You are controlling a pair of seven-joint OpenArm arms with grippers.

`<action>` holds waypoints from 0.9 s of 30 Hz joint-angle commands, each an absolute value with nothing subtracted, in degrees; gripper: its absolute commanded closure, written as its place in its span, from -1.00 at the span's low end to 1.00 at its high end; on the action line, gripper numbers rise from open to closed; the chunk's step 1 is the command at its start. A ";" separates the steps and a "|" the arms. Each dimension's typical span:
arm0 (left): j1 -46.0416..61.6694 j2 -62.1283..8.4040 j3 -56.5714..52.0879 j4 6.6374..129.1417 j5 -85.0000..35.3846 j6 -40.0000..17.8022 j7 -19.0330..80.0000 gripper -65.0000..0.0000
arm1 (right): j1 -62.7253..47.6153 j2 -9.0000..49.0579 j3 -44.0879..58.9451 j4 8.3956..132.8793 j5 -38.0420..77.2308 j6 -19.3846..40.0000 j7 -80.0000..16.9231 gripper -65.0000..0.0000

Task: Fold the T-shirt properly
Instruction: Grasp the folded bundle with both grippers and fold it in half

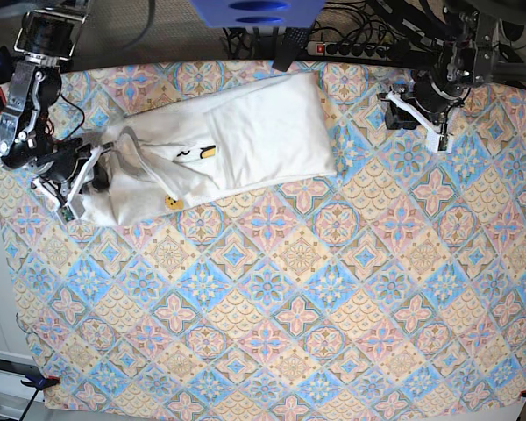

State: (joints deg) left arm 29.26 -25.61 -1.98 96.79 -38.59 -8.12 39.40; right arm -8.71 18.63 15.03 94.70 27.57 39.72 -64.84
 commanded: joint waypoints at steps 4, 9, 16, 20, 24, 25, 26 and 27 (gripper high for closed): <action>26.24 -25.01 1.63 93.93 -39.08 -8.57 37.76 0.64 | -11.56 19.12 7.08 103.16 28.26 40.00 -64.57 1.00; 23.69 -21.32 2.42 91.30 -38.90 -8.57 37.85 0.63 | -12.88 18.95 -2.77 109.58 28.35 40.00 -64.57 1.00; 18.07 -20.09 11.21 85.67 -38.90 -8.31 37.76 0.64 | -12.97 14.46 -9.80 110.99 28.70 40.00 -64.57 1.00; 14.99 -18.33 13.85 81.98 -38.90 -8.31 37.58 0.64 | -12.53 12.44 -13.67 111.08 30.02 40.00 -64.48 1.00; 14.29 -17.71 14.29 79.34 -38.90 -8.31 33.27 0.63 | -10.24 10.68 -16.92 110.73 30.02 40.00 -64.48 1.00; 13.85 -17.71 14.37 78.64 -38.90 -8.31 32.48 0.63 | -9.98 10.33 -17.36 110.64 30.02 40.00 -64.40 1.00; 13.32 -17.63 14.90 77.85 -38.90 -8.31 31.87 0.63 | -9.71 9.89 -17.63 110.64 30.02 40.00 -64.40 1.00; 12.62 -17.36 16.04 76.62 -38.90 -8.22 31.34 0.63 | -9.01 9.45 -17.89 110.46 30.02 40.00 -64.40 1.00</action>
State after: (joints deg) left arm 12.69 -17.78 15.18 77.62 -40.77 -10.00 27.20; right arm -9.69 9.37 -17.82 109.71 28.93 39.83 -65.23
